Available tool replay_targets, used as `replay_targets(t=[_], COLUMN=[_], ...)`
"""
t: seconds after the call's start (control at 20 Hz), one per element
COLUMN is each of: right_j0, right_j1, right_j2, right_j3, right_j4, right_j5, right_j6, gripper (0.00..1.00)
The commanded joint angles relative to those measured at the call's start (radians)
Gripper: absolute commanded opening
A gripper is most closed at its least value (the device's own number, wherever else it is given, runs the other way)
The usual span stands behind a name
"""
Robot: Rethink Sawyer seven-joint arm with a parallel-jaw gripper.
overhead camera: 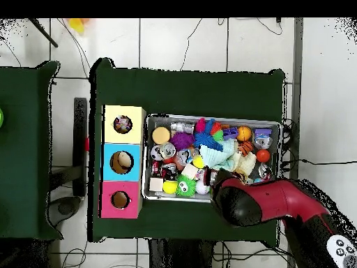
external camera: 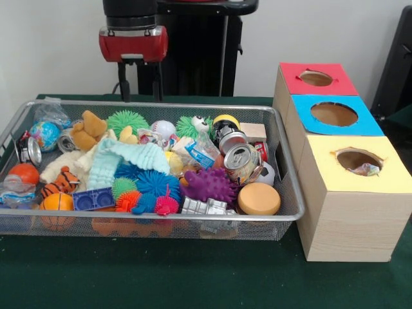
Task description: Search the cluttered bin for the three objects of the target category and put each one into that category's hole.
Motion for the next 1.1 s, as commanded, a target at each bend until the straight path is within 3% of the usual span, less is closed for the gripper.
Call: replay_targets(t=[0.05,0.35,0.6,0.9,1.1], right_j0=[0.002,0.046,0.066,0.057,0.084], right_j1=[0.053,0.140,0.184,0.192,0.151], right_j2=[0.003,-0.060,-0.095,-0.086,-0.111], right_j3=[0.019,-0.061,-0.074,-0.082,-0.100], right_j4=[-0.091,-0.165,-0.219,-0.211,-0.240], right_j5=[-0.023,-0.040,-0.087,-0.081,-0.109], right_j6=[-0.123,-0.084,-0.041,-0.048,-0.013], gripper=[1.00,1.00,1.00,1.00,1.00])
